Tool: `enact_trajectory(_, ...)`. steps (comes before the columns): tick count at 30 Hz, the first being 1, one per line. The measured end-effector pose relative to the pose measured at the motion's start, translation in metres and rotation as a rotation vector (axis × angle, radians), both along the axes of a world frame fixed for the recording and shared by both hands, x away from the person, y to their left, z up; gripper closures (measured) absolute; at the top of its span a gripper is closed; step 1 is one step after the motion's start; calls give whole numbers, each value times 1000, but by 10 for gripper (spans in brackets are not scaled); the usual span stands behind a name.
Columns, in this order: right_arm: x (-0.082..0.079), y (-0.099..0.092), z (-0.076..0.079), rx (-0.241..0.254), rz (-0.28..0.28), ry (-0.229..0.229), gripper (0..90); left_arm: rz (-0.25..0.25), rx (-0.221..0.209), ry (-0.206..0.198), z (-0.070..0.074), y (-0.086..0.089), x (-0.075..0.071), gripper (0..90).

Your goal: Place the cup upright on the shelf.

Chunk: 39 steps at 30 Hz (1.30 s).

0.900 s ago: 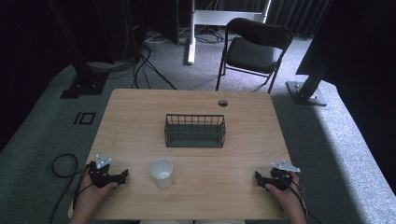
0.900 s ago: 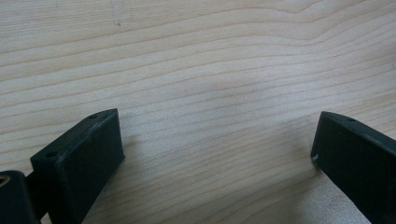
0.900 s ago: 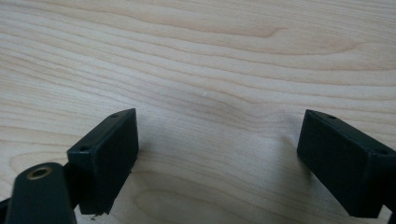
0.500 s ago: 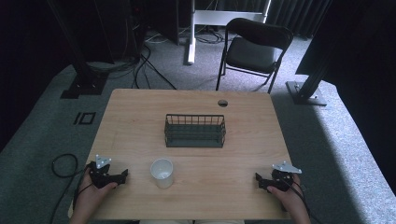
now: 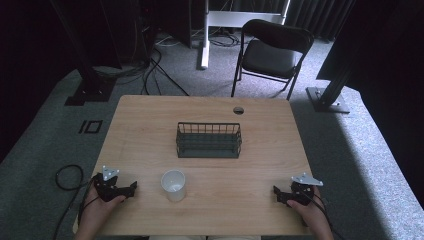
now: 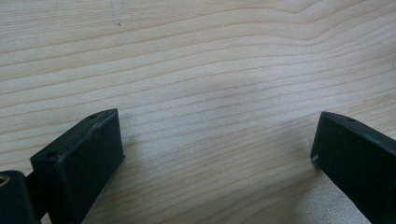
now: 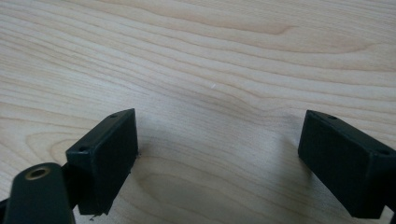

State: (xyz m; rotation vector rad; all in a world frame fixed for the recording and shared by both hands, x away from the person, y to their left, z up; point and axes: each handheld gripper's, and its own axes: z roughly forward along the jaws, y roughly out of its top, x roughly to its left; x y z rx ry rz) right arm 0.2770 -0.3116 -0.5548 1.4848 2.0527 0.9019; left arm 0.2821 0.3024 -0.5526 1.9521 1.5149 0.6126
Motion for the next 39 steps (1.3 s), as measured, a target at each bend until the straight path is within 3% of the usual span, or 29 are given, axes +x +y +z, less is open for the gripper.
enact_trajectory(2, 0, 0, 1, 30, 4, 2, 118, -1, 1, 1, 0, 0, 0, 26)
enact_trajectory(6, -1, 4, 0, 14, 28, -2, 119, 0, 0, 0, 0, 0, 0, 26)
enact_trajectory(19, 0, 21, 7, 36, 113, -27, 120, -1, 1, 1, 0, 0, 0, 26)
enact_trajectory(39, 5, 73, 15, 80, 279, -47, 121, 0, 0, 0, 0, 0, 0, 26)
